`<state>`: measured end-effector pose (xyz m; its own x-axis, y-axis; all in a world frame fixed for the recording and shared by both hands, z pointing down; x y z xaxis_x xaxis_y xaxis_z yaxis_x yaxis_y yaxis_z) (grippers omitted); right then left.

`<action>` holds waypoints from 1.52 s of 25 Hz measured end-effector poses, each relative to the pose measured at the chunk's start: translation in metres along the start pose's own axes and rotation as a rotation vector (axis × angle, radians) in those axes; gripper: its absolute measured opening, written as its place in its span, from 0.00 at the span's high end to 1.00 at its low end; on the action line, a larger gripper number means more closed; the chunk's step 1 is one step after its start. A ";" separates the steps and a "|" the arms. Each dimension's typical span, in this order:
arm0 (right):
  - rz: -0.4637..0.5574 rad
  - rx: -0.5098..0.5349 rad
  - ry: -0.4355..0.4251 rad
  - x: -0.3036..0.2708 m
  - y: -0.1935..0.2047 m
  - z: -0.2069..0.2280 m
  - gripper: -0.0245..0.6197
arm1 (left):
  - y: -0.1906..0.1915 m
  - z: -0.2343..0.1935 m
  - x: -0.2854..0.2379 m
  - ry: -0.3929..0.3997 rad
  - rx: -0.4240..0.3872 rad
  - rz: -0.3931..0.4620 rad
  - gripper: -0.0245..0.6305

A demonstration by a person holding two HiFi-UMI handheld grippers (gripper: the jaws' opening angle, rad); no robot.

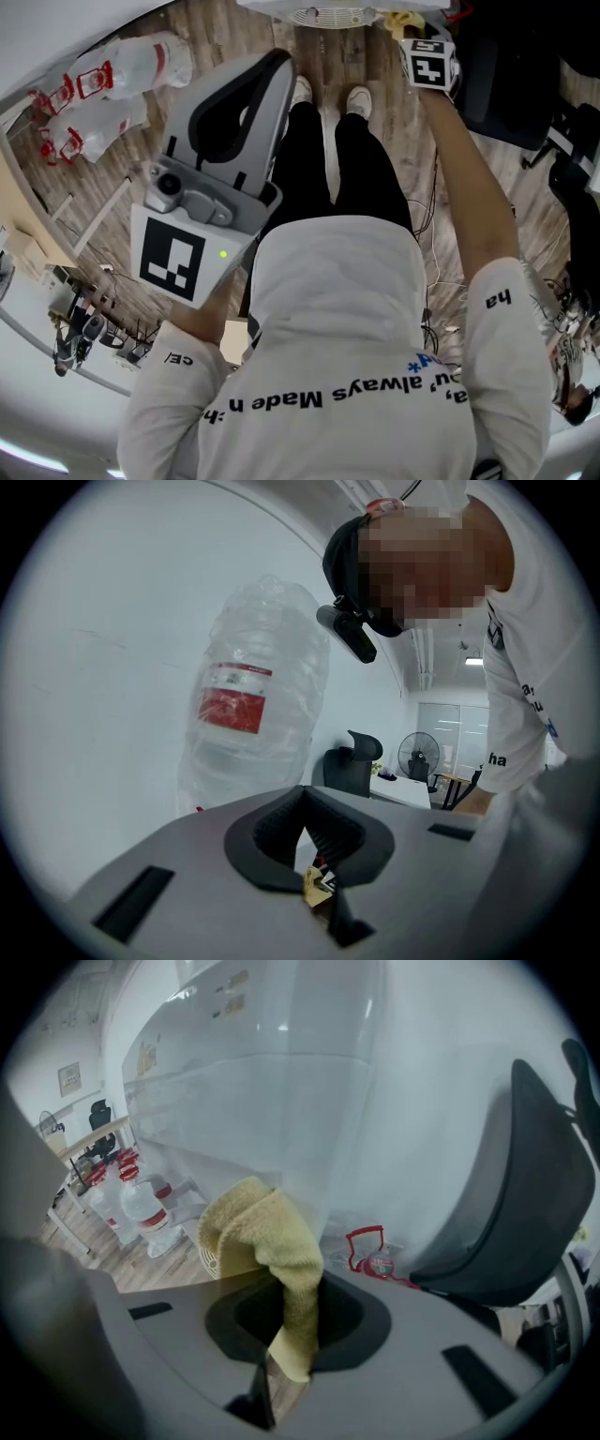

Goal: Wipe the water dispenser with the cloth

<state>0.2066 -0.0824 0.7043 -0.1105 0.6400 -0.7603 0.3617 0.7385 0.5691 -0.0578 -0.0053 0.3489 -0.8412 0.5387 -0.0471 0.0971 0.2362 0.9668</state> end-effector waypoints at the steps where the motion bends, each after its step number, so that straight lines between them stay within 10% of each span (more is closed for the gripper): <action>1: 0.000 0.001 0.000 -0.002 0.002 0.000 0.87 | 0.004 0.000 -0.001 0.001 0.001 -0.002 0.93; 38: -0.025 -0.041 0.029 -0.085 0.059 0.004 0.87 | 0.107 -0.028 -0.030 0.006 0.032 -0.036 0.93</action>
<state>0.2412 -0.0946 0.8011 -0.1461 0.6265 -0.7656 0.3202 0.7622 0.5626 -0.0371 -0.0185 0.4606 -0.8476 0.5246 -0.0803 0.0836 0.2813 0.9560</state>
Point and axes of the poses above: the fingertips, and each gripper's own axes: x backward along the fingers, z to its right, y out of its underside, the point moved 6 cm from there along x, backward along the fingers, and after that the axes turned 14 degrees about y, right-handed, at the moved point
